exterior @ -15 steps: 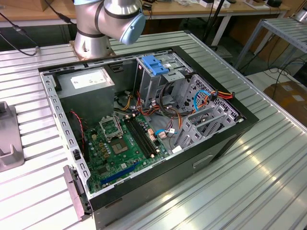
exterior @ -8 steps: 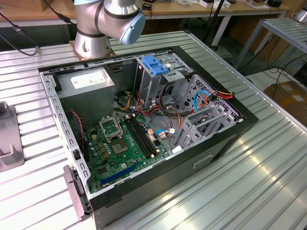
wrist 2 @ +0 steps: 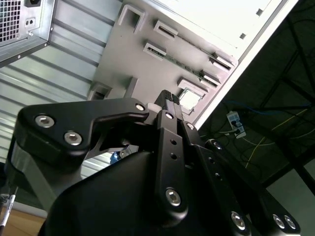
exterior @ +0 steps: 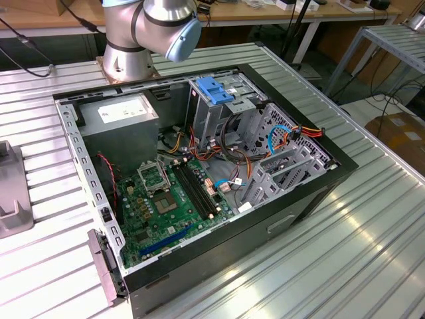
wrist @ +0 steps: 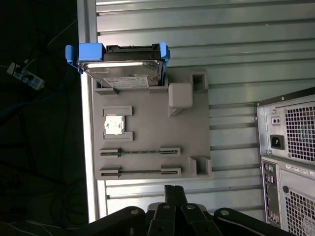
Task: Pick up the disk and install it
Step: 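Reach for the disk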
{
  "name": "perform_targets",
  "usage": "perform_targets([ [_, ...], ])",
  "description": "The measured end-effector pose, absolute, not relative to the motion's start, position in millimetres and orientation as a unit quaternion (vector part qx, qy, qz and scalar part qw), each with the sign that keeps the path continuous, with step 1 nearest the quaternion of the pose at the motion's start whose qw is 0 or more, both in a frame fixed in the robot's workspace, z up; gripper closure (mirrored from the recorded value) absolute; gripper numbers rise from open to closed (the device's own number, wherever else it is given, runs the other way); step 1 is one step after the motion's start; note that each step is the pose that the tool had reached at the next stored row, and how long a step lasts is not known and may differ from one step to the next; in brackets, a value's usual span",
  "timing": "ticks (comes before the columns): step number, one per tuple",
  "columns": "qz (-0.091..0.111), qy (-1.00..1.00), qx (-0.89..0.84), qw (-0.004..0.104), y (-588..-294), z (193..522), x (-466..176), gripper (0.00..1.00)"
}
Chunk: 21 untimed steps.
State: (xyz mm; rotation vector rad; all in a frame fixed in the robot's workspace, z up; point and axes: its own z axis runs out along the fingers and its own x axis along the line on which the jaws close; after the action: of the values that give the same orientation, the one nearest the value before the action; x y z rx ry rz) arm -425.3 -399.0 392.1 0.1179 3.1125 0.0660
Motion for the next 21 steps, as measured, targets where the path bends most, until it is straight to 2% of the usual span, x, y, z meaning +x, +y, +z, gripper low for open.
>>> perform_targets([
  [21, 0.021, 0.999, 0.038, 0.013, -398.9, 392.1, -437.9, 0.90],
])
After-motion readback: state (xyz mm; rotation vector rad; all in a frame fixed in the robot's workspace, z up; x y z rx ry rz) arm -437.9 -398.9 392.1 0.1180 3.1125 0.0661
